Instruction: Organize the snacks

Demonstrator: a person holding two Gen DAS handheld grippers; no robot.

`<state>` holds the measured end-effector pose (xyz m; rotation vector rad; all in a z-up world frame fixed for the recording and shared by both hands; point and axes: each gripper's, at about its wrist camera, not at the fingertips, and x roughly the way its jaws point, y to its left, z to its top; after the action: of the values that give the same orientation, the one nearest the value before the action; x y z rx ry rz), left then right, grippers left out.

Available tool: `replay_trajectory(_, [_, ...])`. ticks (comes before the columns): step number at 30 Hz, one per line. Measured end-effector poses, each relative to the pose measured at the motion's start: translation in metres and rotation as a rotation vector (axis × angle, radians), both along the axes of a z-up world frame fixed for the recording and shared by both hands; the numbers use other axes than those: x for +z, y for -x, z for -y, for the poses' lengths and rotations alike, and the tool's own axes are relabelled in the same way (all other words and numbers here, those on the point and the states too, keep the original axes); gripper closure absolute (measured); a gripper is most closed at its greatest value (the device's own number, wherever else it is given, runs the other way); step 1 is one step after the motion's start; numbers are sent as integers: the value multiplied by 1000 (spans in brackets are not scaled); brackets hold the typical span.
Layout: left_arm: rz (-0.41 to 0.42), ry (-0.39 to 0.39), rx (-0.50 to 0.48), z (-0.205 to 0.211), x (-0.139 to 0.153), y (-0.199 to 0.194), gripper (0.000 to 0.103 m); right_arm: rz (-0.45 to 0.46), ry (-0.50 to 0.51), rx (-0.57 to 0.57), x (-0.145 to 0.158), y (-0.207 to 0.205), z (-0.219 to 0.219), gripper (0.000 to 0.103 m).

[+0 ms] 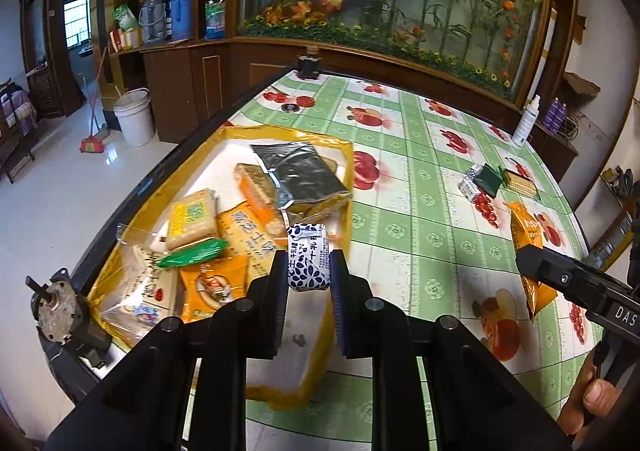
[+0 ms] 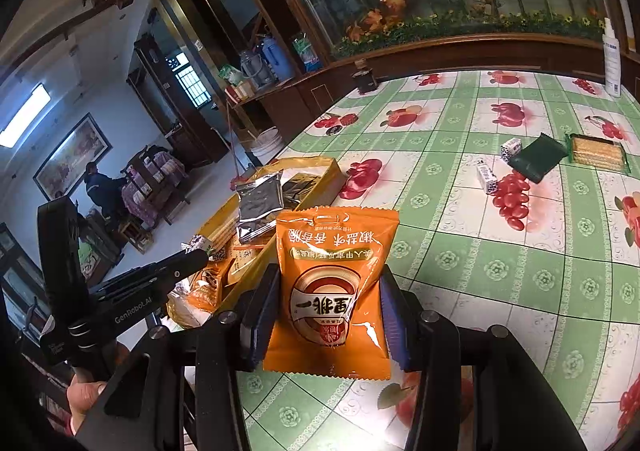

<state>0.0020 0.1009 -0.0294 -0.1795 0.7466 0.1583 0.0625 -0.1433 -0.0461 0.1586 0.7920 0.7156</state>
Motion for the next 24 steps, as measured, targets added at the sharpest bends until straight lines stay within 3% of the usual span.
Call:
replay_trajectory(12, [4,8,101,-44,-3,13,86,15,4,96,2,5,-49,56])
replay_trajectory(24, [-20,10,134,-65,-12,8,85,30,13,215,4,2,-117,56])
